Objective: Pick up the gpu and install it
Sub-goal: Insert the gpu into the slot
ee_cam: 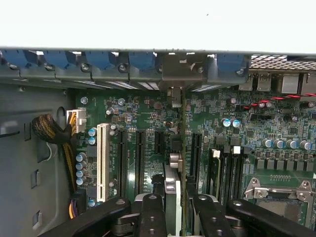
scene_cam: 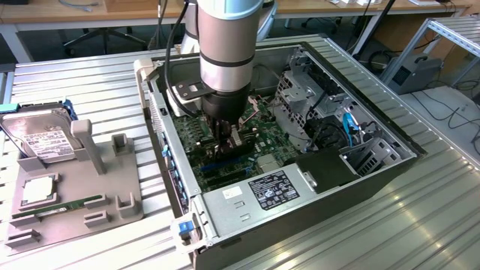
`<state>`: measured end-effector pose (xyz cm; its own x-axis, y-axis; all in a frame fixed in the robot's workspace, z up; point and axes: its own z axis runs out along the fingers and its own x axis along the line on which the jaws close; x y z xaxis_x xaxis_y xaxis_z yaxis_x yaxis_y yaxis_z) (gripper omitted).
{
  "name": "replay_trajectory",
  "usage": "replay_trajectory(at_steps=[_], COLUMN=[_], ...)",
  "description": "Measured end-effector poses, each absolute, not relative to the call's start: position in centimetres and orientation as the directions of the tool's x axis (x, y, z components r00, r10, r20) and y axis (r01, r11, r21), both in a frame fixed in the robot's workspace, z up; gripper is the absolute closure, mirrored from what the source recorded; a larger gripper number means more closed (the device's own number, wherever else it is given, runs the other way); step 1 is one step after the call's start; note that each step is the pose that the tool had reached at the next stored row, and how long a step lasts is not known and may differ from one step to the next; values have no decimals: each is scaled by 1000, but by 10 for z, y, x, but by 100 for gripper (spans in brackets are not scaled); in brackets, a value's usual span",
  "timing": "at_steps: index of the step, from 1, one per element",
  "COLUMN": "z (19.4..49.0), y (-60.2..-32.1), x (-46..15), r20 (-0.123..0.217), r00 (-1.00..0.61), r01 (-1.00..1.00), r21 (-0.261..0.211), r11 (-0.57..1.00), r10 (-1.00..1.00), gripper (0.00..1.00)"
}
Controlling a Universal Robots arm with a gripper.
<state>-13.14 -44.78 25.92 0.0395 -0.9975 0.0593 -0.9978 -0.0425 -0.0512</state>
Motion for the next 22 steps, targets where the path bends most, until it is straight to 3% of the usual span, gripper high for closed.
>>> replay_trajectory(at_steps=[22], z=[259], y=[-445], x=[-132], r20=[54], r00=[17], r01=[-998], r21=[-51], r11=[-20], r10=[-998], gripper=[73])
